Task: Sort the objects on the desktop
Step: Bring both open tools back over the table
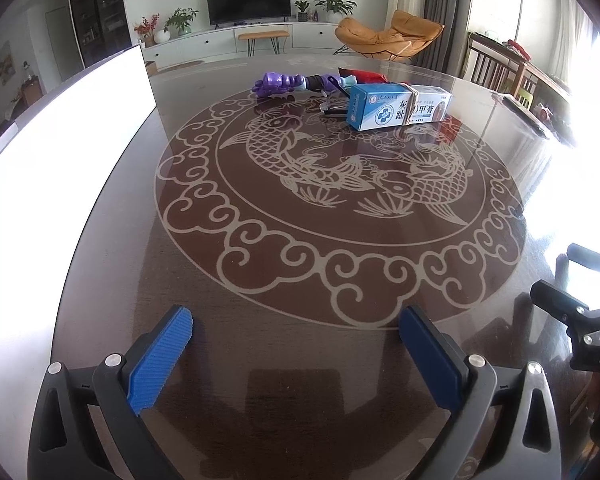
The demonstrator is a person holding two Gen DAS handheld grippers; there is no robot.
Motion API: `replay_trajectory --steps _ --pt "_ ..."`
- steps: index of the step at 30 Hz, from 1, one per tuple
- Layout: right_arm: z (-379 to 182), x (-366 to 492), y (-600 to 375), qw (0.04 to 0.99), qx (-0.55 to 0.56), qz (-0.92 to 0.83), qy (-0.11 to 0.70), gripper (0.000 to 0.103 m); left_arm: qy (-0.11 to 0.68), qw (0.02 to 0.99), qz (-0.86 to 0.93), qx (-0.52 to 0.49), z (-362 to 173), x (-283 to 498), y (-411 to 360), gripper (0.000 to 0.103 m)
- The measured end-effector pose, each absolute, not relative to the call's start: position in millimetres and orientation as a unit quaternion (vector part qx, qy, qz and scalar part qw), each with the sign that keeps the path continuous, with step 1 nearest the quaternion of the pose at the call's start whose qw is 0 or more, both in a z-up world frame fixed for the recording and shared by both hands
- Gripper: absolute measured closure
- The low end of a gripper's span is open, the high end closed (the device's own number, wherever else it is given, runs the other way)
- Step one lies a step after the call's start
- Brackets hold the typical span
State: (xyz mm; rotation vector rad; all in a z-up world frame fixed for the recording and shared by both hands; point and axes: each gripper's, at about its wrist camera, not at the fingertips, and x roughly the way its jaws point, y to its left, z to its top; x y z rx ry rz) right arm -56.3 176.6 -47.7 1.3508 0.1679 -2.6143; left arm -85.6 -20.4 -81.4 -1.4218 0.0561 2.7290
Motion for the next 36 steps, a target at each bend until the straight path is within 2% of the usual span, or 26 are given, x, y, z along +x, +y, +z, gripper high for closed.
replay_trajectory --steps 10,22,26,31,36 --pt "-47.9 -56.3 176.6 0.097 0.456 -0.883 0.057 0.000 0.022 0.040 0.871 -0.490 -80.6 -119.1 -42.1 0.000" --pt "-47.4 -66.4 176.2 0.112 0.466 -0.876 0.064 0.000 0.024 0.045 0.879 -0.474 -80.6 -115.0 -44.0 0.000" --pt "-34.1 -127.1 188.3 0.103 0.464 -0.879 0.021 0.000 0.024 0.044 0.879 -0.474 -81.0 -115.1 -43.8 0.000" --pt "-0.4 -245.0 185.3 0.084 0.454 -0.886 -0.044 0.000 0.023 0.044 0.880 -0.473 -80.7 -116.0 -44.3 0.000" --pt "-7.0 -319.4 156.7 0.074 0.487 -0.866 -0.089 0.000 0.022 0.045 0.880 -0.473 -80.5 -116.0 -44.6 0.000"
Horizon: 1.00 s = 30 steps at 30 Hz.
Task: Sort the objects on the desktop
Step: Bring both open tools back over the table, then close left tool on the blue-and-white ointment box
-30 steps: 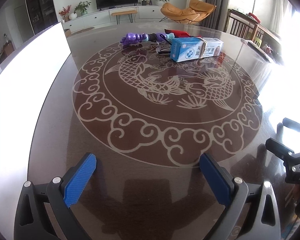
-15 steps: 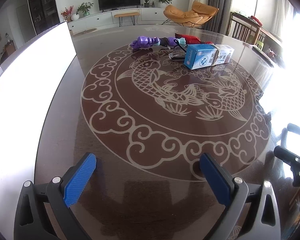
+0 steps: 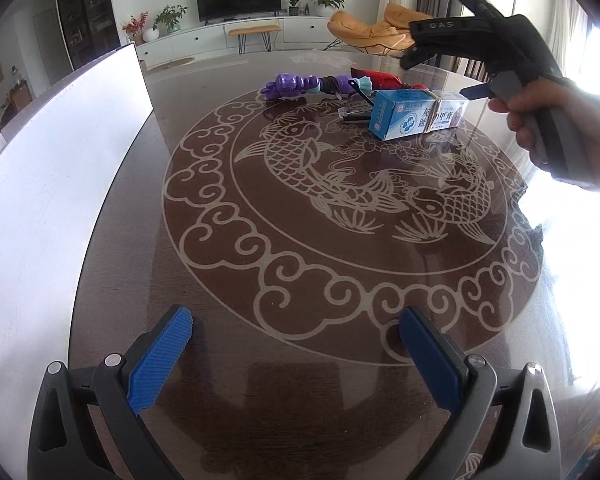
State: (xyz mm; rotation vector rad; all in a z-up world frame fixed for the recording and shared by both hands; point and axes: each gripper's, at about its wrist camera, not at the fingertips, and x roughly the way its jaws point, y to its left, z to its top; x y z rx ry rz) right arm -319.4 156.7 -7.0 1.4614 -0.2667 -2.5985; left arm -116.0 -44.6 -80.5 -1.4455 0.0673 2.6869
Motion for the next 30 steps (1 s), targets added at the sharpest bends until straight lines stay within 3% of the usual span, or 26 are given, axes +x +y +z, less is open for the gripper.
replay_trajectory --steps 6,8,10,14,19,24,30 --pt "-36.2 -303.4 95.2 0.150 0.541 -0.827 0.011 0.000 0.021 0.046 0.880 -0.473 -79.6 -116.2 -45.3 0.000" --pt "-33.2 -266.2 79.9 0.254 0.550 -0.796 0.020 0.002 0.021 0.046 0.880 -0.473 -79.0 -115.8 -45.0 0.000" --pt "-23.2 -229.0 81.4 0.337 0.559 -0.757 0.003 0.010 0.022 0.046 0.880 -0.473 -79.3 -115.4 -44.4 0.000" --pt "1.6 -197.0 128.6 0.298 0.522 -0.798 -0.035 0.008 0.022 0.045 0.880 -0.473 -78.8 -114.6 -44.2 0.000" --pt "-13.6 -179.0 160.3 0.235 0.526 -0.817 -0.020 0.008 0.023 0.050 0.876 -0.479 -78.2 -103.5 -45.0 0.000" --pt "-23.8 -165.6 116.5 0.200 0.472 -0.849 0.132 0.008 -0.010 0.070 0.874 -0.481 -73.5 -68.7 -52.9 0.000" --pt "-42.7 -145.1 65.2 0.268 0.463 -0.823 0.189 0.008 -0.120 0.072 0.882 -0.451 -55.6 -43.5 -88.1 0.000"
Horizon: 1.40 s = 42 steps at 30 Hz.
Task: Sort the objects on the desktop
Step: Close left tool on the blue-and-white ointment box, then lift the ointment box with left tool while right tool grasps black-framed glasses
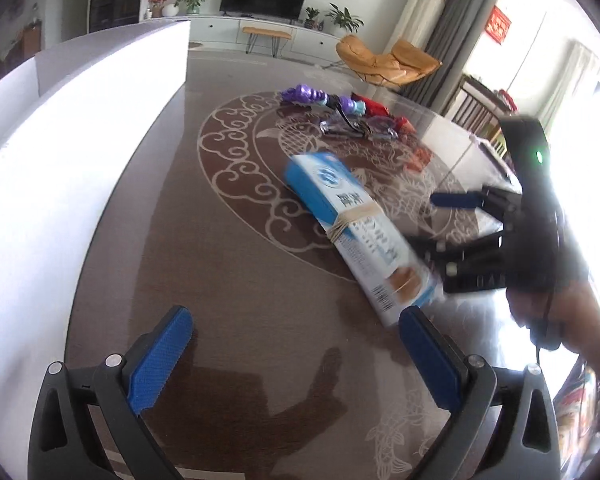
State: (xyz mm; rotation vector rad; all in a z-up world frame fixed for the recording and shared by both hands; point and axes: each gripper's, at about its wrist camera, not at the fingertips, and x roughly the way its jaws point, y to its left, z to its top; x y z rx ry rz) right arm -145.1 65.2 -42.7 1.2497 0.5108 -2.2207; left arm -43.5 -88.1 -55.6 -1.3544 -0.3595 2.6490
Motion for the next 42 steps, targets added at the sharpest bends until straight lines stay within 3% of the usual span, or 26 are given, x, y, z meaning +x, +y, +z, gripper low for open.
replay_trajectory --steps 2,5,11,16,21,26,28,35,42 --pt "-47.3 -124.6 50.1 0.316 0.462 -0.807 0.189 0.008 -0.141 0.075 0.882 -0.444 -48.8 -47.4 -93.3 0.000" --pt "-50.3 -105.4 51.1 0.312 0.456 -0.812 0.189 0.008 -0.126 0.096 0.879 -0.449 -40.4 -60.9 -82.0 0.000" --pt "-48.2 -90.4 121.2 0.252 0.474 -0.835 0.118 0.008 0.059 0.126 0.885 -0.445 -38.7 -87.8 -27.7 0.000" --pt "-46.5 -69.6 157.4 0.239 0.469 -0.847 0.076 0.000 0.130 0.167 0.856 -0.472 -56.8 -116.0 -5.8 0.000" --pt "-48.8 -57.1 148.8 0.212 0.445 -0.864 0.102 0.000 0.099 0.196 0.840 -0.497 -69.3 -123.6 -10.0 0.000" --pt "-50.1 -57.3 145.6 0.206 0.445 -0.864 0.110 0.000 0.079 0.147 0.869 -0.466 -67.7 -111.6 -14.9 0.051" --pt "-50.0 -56.9 145.5 0.206 0.445 -0.865 0.110 0.000 0.049 0.121 0.876 -0.465 -66.3 -109.3 -24.0 0.062" --pt "-49.8 -56.5 145.6 0.206 0.445 -0.865 0.110 0.000 0.006 0.008 0.888 -0.460 -69.2 -75.6 -71.4 0.062" --pt "-45.6 -93.0 132.9 0.225 0.455 -0.853 0.120 0.000 0.009 0.009 0.894 -0.448 -70.7 -67.6 -86.7 0.062"
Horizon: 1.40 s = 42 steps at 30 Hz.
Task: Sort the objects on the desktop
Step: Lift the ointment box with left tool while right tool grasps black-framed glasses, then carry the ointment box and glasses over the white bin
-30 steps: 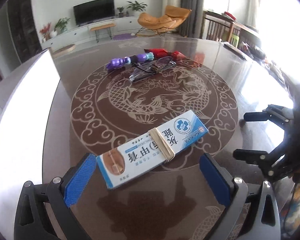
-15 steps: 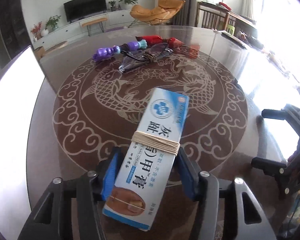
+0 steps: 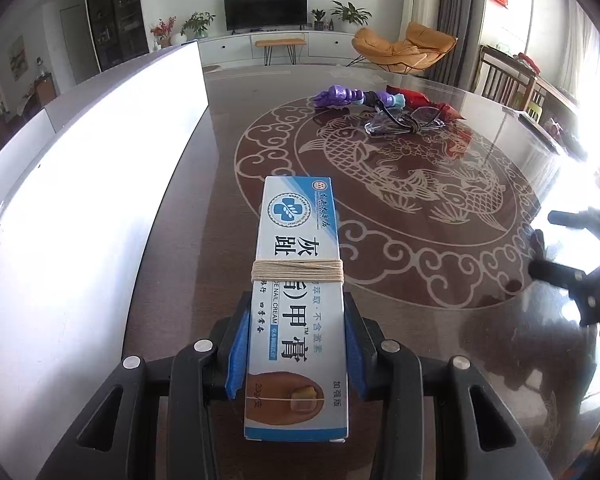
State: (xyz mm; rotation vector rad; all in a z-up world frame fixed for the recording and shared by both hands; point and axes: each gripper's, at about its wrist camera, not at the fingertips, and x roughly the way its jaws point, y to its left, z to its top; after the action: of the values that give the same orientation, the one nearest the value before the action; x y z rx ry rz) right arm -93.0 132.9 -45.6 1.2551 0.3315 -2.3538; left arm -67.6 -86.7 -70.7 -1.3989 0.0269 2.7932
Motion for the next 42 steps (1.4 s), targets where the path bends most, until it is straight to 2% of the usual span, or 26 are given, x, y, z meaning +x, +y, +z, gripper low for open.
replay_trajectory --steps 2,5,8,12,15,16,17,18,19,20,22,25,30,32,34,36,37,38,39,40,42 --pt "-33.4 -122.5 119.6 0.233 0.427 -0.861 0.149 0.000 0.005 0.011 0.894 -0.447 -70.6 -67.2 -88.7 0.062" --pt "-14.8 -175.2 83.0 0.267 0.392 -0.844 0.252 0.000 0.003 0.011 0.894 -0.447 -70.6 -69.2 -87.0 0.062" --pt "-10.1 -226.8 48.4 0.318 0.404 -0.800 0.311 0.001 0.004 0.011 0.895 -0.447 -71.2 -69.1 -86.3 0.062" --pt "-23.9 -268.8 11.5 0.327 0.432 -0.760 0.360 0.002 0.003 0.013 0.895 -0.446 -71.2 -70.0 -86.3 0.062" --pt "-38.2 -289.3 -0.7 0.322 0.474 -0.738 0.355 0.017 0.003 0.013 0.895 -0.446 -71.6 -70.2 -86.3 0.062" --pt "-36.6 -295.0 0.7 0.328 0.487 -0.738 0.333 0.036 0.003 0.013 0.895 -0.446 -71.3 -70.7 -86.3 0.062" --pt "-36.2 -300.1 3.7 0.334 0.510 -0.732 0.304 0.044 0.003 0.013 0.895 -0.446 -71.2 -71.0 -86.1 0.062" --pt "-36.5 -302.4 7.6 0.336 0.531 -0.727 0.277 0.058 0.005 0.012 0.895 -0.447 -71.0 -71.1 -85.5 0.062" --pt "-36.1 -300.4 11.8 0.338 0.544 -0.724 0.256 0.068 0.006 0.011 0.895 -0.447 -71.1 -71.3 -85.0 0.062" --pt "-35.2 -293.3 15.6 0.335 0.547 -0.725 0.251 0.070 0.006 0.011 0.895 -0.447 -70.8 -71.5 -84.8 0.061" --pt "-33.7 -272.9 25.6 0.327 0.557 -0.729 0.228 0.071 0.003 0.012 0.895 -0.447 -70.5 -71.8 -85.3 0.061" --pt "-30.8 -225.6 46.0 0.329 0.584 -0.727 0.148 0.071 0.000 0.017 0.894 -0.448 -70.6 -69.6 -85.9 0.062" --pt "-26.5 -151.6 75.9 0.312 0.574 -0.750 0.105 0.068 0.007 0.033 0.889 -0.456 -70.0 -60.5 -81.5 0.058" --pt "-24.2 -136.4 77.3 0.300 0.549 -0.769 0.132 0.054 0.001 0.037 0.881 -0.471 -70.1 -64.0 -80.3 0.033" --pt "-24.6 -129.0 71.8 0.307 0.536 -0.772 0.152 0.050 0.003 0.028 0.876 -0.481 -71.0 -69.5 -79.4 0.028" --pt "-26.1 -123.6 61.7 0.311 0.524 -0.774 0.173 0.050 0.011 0.021 0.874 -0.485 -72.4 -74.0 -79.2 0.028" --pt "-28.7 -123.7 60.7 0.314 0.518 -0.773 0.187 0.055 0.013 0.018 0.874 -0.485 -72.6 -75.8 -79.6 0.029" --pt "-28.7 -121.1 56.6 0.310 0.511 -0.775 0.207 0.062 0.013 0.019 0.876 -0.481 -71.8 -76.3 -80.2 0.043" --pt "-26.3 -120.0 55.8 0.309 0.506 -0.777 0.212 0.074 0.014 0.022 0.880 -0.474 -69.9 -75.5 -80.6 0.054" --pt "-27.9 -117.7 56.8 0.312 0.512 -0.773 0.206 0.074 0.012 0.024 0.880 -0.473 -69.2 -75.1 -81.8 0.060" --pt "-21.6 -112.7 61.5 0.312 0.510 -0.777 0.197 0.074 -0.005 0.031 0.884 -0.466 -67.1 -68.2 -86.8 0.061"
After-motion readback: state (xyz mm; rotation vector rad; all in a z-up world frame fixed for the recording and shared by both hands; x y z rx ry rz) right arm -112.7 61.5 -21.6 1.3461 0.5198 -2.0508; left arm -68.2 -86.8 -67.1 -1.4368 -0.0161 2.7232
